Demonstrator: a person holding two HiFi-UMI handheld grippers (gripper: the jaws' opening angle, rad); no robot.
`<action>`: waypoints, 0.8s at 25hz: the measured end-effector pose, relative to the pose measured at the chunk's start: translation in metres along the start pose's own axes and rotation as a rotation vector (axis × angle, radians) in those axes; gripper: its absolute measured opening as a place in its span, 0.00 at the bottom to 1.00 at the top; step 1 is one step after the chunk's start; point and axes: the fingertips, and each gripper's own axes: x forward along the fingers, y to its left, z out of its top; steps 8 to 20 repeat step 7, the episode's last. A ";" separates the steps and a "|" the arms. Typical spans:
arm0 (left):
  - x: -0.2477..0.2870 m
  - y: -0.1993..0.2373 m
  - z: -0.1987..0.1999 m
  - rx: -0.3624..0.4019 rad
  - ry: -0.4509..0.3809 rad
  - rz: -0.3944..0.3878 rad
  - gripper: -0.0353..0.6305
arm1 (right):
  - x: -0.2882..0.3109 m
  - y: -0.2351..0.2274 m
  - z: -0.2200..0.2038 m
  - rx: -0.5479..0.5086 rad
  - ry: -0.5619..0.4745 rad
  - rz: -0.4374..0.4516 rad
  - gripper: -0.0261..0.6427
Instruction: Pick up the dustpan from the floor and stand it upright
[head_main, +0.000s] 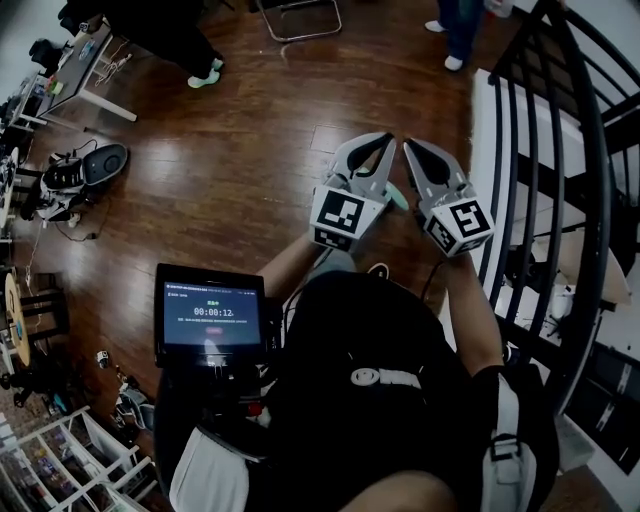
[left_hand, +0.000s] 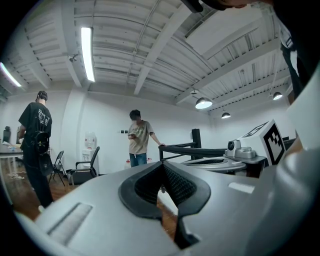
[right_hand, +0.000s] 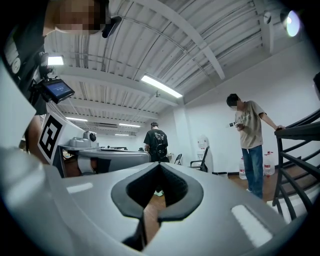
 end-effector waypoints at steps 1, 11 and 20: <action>0.000 0.000 0.000 0.002 -0.001 0.000 0.08 | 0.000 0.001 0.000 0.002 0.000 0.004 0.04; -0.017 0.008 -0.022 -0.009 -0.002 0.018 0.08 | 0.006 0.024 -0.023 0.029 0.007 0.037 0.04; -0.017 0.008 -0.022 -0.009 -0.002 0.018 0.08 | 0.006 0.024 -0.023 0.029 0.007 0.037 0.04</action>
